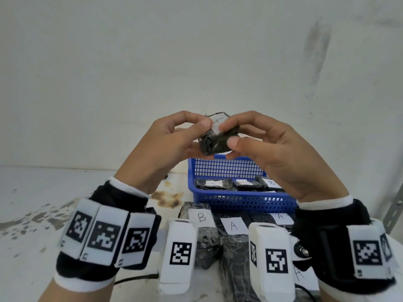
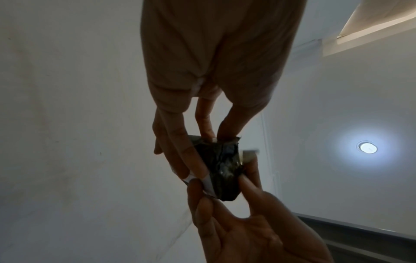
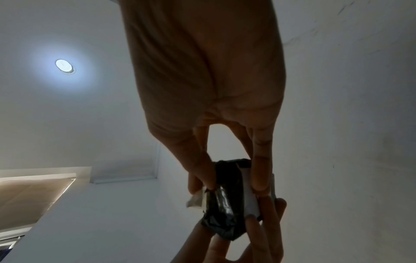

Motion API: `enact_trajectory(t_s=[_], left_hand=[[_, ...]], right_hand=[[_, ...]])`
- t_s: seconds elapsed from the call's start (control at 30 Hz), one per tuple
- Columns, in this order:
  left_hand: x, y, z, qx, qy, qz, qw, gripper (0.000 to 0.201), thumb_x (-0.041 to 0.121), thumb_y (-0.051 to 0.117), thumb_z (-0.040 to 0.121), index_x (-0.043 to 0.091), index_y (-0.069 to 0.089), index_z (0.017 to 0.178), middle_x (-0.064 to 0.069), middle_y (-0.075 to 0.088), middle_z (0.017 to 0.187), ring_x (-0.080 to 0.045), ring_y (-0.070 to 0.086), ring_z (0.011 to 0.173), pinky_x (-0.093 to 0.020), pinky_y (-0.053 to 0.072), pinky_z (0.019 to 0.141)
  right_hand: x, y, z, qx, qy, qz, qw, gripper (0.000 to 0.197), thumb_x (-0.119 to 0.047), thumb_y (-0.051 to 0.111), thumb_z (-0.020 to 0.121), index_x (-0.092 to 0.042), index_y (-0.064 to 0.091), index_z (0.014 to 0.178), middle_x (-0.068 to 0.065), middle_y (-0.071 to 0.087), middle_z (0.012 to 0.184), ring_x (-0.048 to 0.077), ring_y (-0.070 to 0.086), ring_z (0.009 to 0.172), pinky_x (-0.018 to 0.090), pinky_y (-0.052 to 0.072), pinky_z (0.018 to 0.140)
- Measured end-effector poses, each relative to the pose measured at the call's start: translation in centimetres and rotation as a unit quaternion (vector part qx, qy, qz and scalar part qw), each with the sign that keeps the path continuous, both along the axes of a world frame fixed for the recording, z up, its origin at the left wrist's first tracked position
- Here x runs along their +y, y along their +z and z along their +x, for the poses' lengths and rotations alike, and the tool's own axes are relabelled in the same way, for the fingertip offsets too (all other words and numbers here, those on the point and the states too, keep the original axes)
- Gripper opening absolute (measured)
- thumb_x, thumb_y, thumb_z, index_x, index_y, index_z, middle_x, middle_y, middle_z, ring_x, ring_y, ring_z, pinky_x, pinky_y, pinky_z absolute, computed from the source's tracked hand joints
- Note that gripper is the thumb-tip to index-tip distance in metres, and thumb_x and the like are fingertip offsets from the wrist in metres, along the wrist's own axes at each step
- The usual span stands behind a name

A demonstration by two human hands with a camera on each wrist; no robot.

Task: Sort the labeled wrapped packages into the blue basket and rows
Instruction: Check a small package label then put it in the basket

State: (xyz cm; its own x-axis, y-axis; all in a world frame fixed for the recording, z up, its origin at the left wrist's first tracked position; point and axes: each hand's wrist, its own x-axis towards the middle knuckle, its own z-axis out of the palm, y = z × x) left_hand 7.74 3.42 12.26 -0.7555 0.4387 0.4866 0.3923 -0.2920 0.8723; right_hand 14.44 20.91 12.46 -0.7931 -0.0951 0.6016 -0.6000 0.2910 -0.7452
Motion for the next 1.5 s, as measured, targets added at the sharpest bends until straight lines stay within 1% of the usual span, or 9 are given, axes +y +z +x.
enact_trajectory(t_s=[0.13,0.27,0.47,0.73,0.97,1.13,1.3,1.43,1.5], left_hand=[[-0.4,0.2,0.1,0.009,-0.014,-0.011,1.000,0.007,0.007,0.059,0.091,0.009,0.065,0.087,-0.006,0.072,0.079,-0.018,0.069,0.069,-0.029,0.058,0.065],[-0.3,0.1,0.3,0.025,0.001,-0.034,0.999,0.007,0.009,0.062,0.090,0.011,0.062,0.083,-0.005,0.070,0.082,-0.017,0.067,0.074,-0.034,0.060,0.067],[-0.2,0.1,0.2,0.003,0.025,-0.014,1.000,0.040,0.008,0.068,0.086,0.020,0.056,0.122,-0.008,0.072,0.102,-0.014,0.070,0.073,-0.034,0.059,0.062],[-0.1,0.1,0.2,0.028,0.056,-0.031,0.998,0.025,0.014,0.068,0.087,0.017,0.064,0.112,-0.005,0.072,0.094,-0.013,0.069,0.069,-0.031,0.059,0.062],[-0.2,0.1,0.2,0.039,0.075,-0.028,0.996,0.010,0.019,0.068,0.087,0.019,0.066,0.097,-0.002,0.071,0.082,-0.011,0.066,0.062,-0.029,0.056,0.054],[0.0,0.0,0.3,0.055,0.077,-0.030,0.995,0.005,0.017,0.068,0.087,0.016,0.065,0.091,-0.008,0.070,0.084,-0.013,0.067,0.061,-0.028,0.056,0.052],[0.1,0.0,0.5,0.062,0.079,-0.026,0.995,0.003,0.018,0.068,0.088,0.018,0.065,0.089,-0.005,0.070,0.081,-0.012,0.067,0.061,-0.028,0.058,0.055],[0.4,-0.1,0.7,0.038,0.085,-0.072,0.993,0.027,0.039,0.063,0.088,0.025,0.061,0.111,-0.002,0.073,0.090,-0.012,0.072,0.068,-0.031,0.061,0.061],[0.6,-0.1,0.8,0.019,0.079,-0.090,0.993,0.028,0.040,0.059,0.091,0.024,0.062,0.114,-0.001,0.074,0.091,-0.014,0.073,0.073,-0.031,0.061,0.062]], right_hand=[[-0.2,0.3,0.2,-0.022,0.004,-0.038,0.999,0.031,-0.022,0.062,0.088,-0.031,0.068,0.117,0.006,0.074,0.111,0.021,0.070,0.094,0.030,0.055,0.072],[-0.5,0.1,0.0,-0.028,-0.027,-0.028,0.999,0.046,-0.018,0.067,0.081,-0.036,0.064,0.124,0.006,0.072,0.118,0.023,0.070,0.099,0.030,0.054,0.075],[-0.8,0.0,-0.1,-0.036,-0.066,-0.028,0.997,0.062,-0.017,0.070,0.079,-0.044,0.054,0.132,0.000,0.072,0.118,0.027,0.074,0.097,0.042,0.055,0.097],[-1.3,-0.1,-0.4,-0.054,-0.105,-0.010,0.993,0.055,-0.010,0.064,0.096,-0.038,0.049,0.141,0.004,0.078,0.101,0.024,0.075,0.094,0.043,0.054,0.098],[-1.5,-0.1,-0.4,-0.047,-0.118,-0.014,0.992,0.028,-0.018,0.067,0.094,-0.034,0.064,0.117,0.012,0.077,0.092,0.033,0.075,0.087,0.052,0.059,0.087],[-1.6,0.0,-0.2,-0.043,-0.123,-0.016,0.991,0.017,-0.025,0.068,0.092,-0.031,0.066,0.108,0.009,0.077,0.085,0.022,0.074,0.074,0.038,0.059,0.067],[-1.3,0.0,-0.2,-0.034,-0.121,-0.006,0.992,0.017,-0.026,0.067,0.093,-0.030,0.065,0.110,0.009,0.078,0.087,0.025,0.075,0.079,0.038,0.060,0.069],[-1.2,0.0,0.0,-0.017,-0.122,0.003,0.992,0.018,-0.022,0.065,0.096,-0.032,0.063,0.111,-0.006,0.075,0.081,0.009,0.063,0.057,0.018,0.049,0.054],[-1.3,0.0,0.1,-0.014,-0.126,0.015,0.992,0.019,-0.022,0.066,0.095,-0.036,0.063,0.107,-0.011,0.073,0.090,0.010,0.056,0.055,0.019,0.046,0.051]])
